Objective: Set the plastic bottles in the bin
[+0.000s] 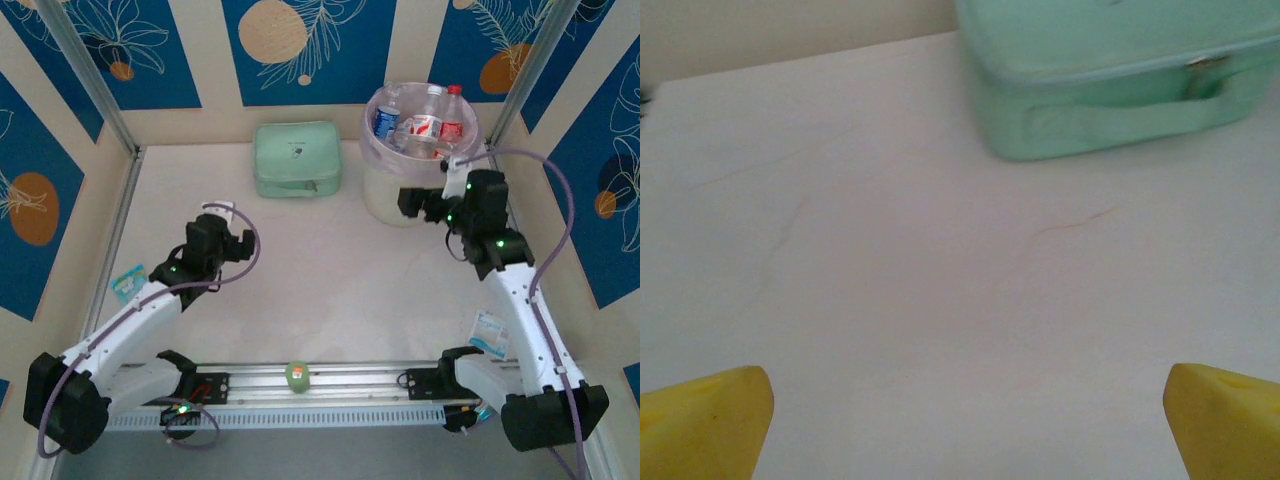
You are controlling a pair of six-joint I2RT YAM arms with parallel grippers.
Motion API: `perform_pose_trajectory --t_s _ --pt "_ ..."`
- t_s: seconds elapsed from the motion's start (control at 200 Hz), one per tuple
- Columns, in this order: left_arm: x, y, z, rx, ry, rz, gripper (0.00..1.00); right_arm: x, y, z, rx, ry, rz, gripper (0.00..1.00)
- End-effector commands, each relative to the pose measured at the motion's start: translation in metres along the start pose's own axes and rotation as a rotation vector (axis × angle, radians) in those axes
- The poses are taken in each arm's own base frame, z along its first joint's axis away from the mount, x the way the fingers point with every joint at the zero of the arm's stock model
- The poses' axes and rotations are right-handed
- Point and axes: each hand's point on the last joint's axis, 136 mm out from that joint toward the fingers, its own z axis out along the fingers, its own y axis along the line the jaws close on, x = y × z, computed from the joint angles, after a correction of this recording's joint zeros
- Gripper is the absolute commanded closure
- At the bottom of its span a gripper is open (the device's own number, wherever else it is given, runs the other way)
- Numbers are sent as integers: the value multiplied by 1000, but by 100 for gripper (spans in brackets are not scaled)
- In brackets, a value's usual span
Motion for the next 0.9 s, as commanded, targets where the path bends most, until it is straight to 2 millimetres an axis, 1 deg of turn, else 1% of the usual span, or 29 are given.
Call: perform_pose_trajectory --t_s 0.0,0.035,0.04,0.055,0.105,0.12,0.135,0.18,0.285,0.37,0.385,0.435,0.46,0.5,0.59,0.64,0.68,0.71,0.75,0.775,0.815,0.851,0.896 --pt "10 37 2 -170 -43 17 0 42 -13 16 67 41 -28 1" --pt "15 42 4 -192 -57 27 0 58 -17 22 78 52 -22 1" --pt "15 43 4 -196 -60 30 0 57 -17 21 82 48 -21 1" --pt "16 45 5 -207 -67 36 0 62 -19 24 89 45 -22 1" --pt "22 51 11 -238 -95 63 0 79 -32 34 137 41 -19 1" --pt "24 53 13 -247 -102 67 0 81 -35 36 152 32 -20 1" --pt "26 54 15 -257 -109 70 0 88 -40 39 170 35 -20 1" --pt "31 59 21 -276 -124 70 0 100 -50 48 209 27 -27 1" --pt "48 63 40 -267 -112 52 0 116 -62 67 234 3 -41 1" --pt "55 65 55 -265 -125 43 0 127 -69 83 248 -14 -57 1" --pt "53 66 58 -270 -135 46 0 129 -71 86 251 -19 -60 1" --pt "51 67 65 -271 -114 58 0 132 -74 94 256 -39 -69 1" --pt "50 67 69 -267 -116 66 0 135 -75 97 259 -43 -71 1" --pt "44 67 75 -261 -142 74 0 135 -76 100 268 -34 -81 1" --pt "32 65 87 -234 -195 77 0 123 -75 106 260 -103 -114 1" --pt "30 65 95 -207 -217 60 0 118 -78 109 265 -133 -129 1" --pt "38 67 105 -198 -186 38 0 113 -80 112 264 -155 -141 1" --pt "35 70 108 -201 -201 32 0 113 -80 115 255 -166 -149 1" --pt "39 70 109 -178 -159 15 0 116 -84 120 250 -170 -147 1" --pt "40 72 109 -173 -165 3 0 119 -86 123 248 -171 -139 1" --pt "38 74 107 -172 -199 -13 0 118 -91 123 253 -189 -117 1" --pt "43 75 105 -159 -198 -33 0 122 -93 122 230 -154 -88 1" --pt "50 75 106 -141 -211 -45 0 126 -98 122 207 -167 -54 1"
